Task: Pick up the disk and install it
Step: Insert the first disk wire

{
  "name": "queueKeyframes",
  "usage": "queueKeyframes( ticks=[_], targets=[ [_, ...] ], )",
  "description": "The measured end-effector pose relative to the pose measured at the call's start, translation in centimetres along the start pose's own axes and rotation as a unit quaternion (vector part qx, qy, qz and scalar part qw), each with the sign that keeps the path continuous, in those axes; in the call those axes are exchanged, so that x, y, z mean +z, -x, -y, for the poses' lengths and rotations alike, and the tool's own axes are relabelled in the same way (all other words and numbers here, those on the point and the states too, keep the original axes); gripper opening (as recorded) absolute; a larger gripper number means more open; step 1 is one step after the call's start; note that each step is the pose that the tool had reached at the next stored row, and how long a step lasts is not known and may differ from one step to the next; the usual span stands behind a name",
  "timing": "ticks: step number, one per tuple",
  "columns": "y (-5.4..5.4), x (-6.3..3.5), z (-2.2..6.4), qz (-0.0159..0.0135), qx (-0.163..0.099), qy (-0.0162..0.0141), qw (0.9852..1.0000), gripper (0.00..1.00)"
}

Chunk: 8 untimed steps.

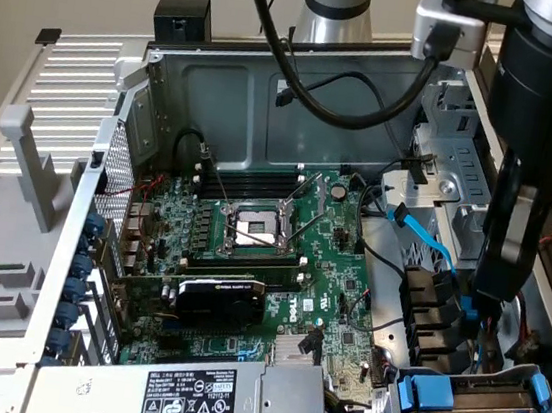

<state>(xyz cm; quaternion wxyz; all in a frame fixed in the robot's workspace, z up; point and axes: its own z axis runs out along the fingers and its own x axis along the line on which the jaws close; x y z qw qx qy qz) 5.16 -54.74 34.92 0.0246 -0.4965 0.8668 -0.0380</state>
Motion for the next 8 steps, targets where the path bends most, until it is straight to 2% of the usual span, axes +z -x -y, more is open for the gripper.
queueKeyframes(
  ticks=[3,5,8],
  targets=[
    [-0.01,-0.31,-0.09,-0.0027,0.000,-0.0045,1.0000,0.35],
    [-0.03,-0.47,-0.12,-0.0056,-0.001,-0.0083,0.9999,0.35],
    [-0.05,-0.63,-0.15,-0.0122,-0.001,-0.0168,0.9998,0.35]
  ],
)
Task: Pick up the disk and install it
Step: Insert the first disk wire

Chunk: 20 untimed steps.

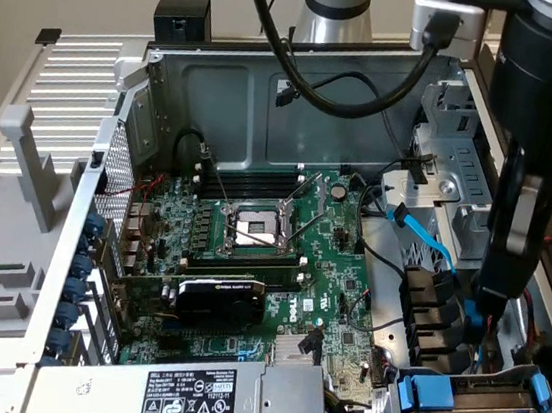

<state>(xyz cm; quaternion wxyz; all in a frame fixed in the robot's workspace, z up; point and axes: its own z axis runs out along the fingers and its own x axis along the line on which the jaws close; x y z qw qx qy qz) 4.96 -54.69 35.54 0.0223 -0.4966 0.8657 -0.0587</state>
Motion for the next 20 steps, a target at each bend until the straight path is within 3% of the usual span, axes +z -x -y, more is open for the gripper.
queueKeyframes(
  ticks=[4,8,10,16,20],
  targets=[
    [-0.06,-0.16,-0.07,-0.0070,0.000,-0.0119,0.9999,0.35],
    [-0.13,-0.22,-0.22,-0.0071,0.000,-0.0221,0.9997,0.35],
    [-0.16,-0.19,-0.31,-0.0081,0.000,-0.0243,0.9997,0.35],
    [-0.20,-0.09,-0.59,-0.0145,0.001,-0.0287,0.9995,0.35],
    [-0.14,0.03,-0.72,-0.0158,0.003,-0.0314,0.9994,0.35]
  ],
)
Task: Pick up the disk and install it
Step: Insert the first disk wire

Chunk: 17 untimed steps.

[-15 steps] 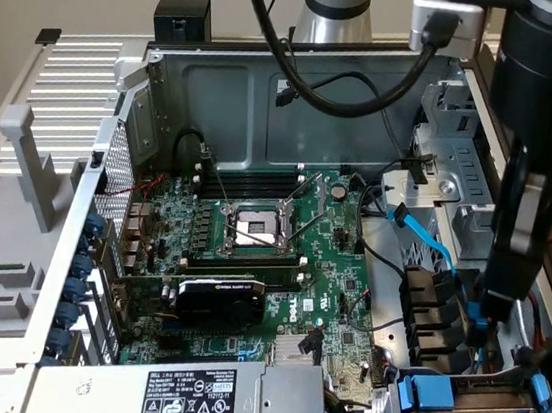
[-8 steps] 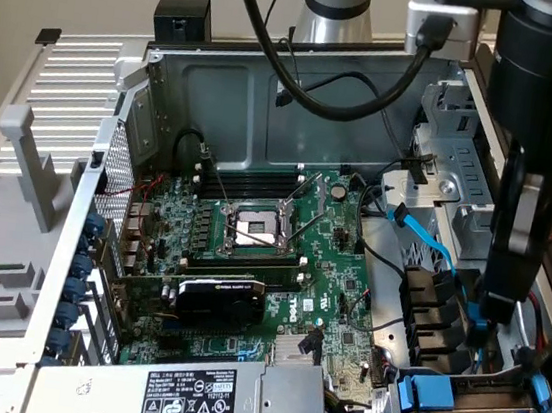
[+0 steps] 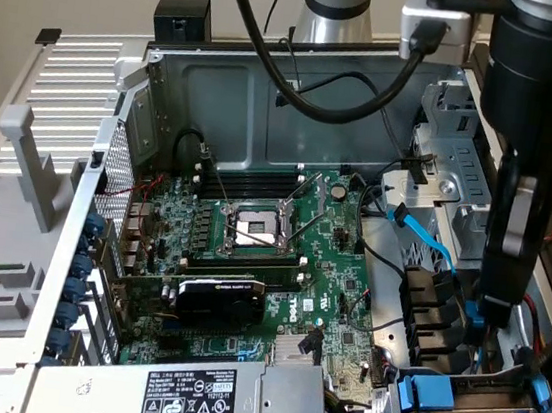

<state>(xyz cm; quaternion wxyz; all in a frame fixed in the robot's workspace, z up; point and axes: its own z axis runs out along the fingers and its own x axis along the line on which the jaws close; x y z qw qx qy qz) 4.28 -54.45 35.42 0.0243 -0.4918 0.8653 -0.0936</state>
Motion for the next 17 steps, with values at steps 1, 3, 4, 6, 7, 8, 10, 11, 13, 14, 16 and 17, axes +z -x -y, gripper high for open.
queueKeyframes(
  ticks=[1,3,4,6,7,8,10,11,13,14,16,17],
  targets=[
    [0.0,0.01,-0.03,0.0003,0.001,-0.0007,1.0000,0.35],
    [0.1,0.00,-0.06,0.0003,0.002,-0.0017,1.0000,0.42],
    [0.1,-0.01,-0.09,0.0000,0.003,-0.0019,1.0000,0.42],
    [0.2,-0.02,-0.15,-0.0004,0.004,-0.0027,1.0000,0.49],
    [0.3,-0.05,-0.18,-0.0005,0.004,-0.0037,1.0000,0.49],
    [0.2,-0.23,-0.17,-0.0008,0.004,-0.0050,1.0000,0.49],
    [0.2,-0.79,-0.07,-0.0011,0.005,-0.0054,1.0000,0.49],
    [0.2,-1.20,0.00,-0.0011,0.005,-0.0054,1.0000,0.49],
    [0.0,-2.06,0.20,-0.0012,0.005,-0.0054,1.0000,0.49],
    [-0.2,-2.47,0.33,-0.0011,0.005,-0.0054,1.0000,0.49],
    [-0.4,-3.13,0.60,-0.0011,0.005,-0.0054,1.0000,0.49],
    [-0.6,-3.35,0.72,-0.0012,0.005,-0.0055,1.0000,0.49]
  ],
)
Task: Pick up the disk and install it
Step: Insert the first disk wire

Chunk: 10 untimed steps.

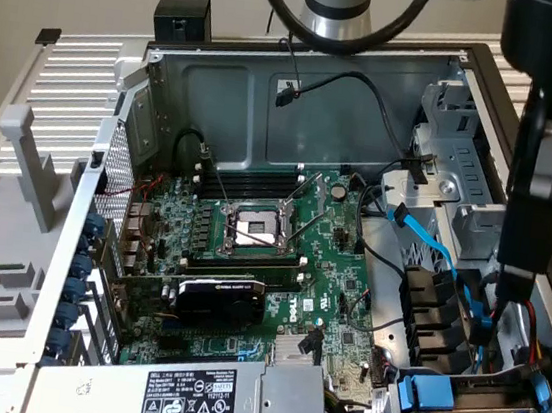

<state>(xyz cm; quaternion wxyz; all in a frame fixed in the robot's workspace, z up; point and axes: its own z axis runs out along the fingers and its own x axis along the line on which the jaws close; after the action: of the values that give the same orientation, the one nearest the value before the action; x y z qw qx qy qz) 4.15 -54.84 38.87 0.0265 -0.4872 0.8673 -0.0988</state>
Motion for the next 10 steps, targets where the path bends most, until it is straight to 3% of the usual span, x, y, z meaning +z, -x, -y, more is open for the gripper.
queueKeyframes(
  ticks=[4,7,10],
  targets=[
    [-0.8,-0.37,0.57,0.0030,0.001,0.0012,1.0000,0.49],
    [-1.2,-0.35,0.81,0.0089,0.002,0.0044,0.9999,0.49],
    [-1.2,-0.35,0.82,0.0105,0.002,0.0054,0.9999,0.49]
  ],
)
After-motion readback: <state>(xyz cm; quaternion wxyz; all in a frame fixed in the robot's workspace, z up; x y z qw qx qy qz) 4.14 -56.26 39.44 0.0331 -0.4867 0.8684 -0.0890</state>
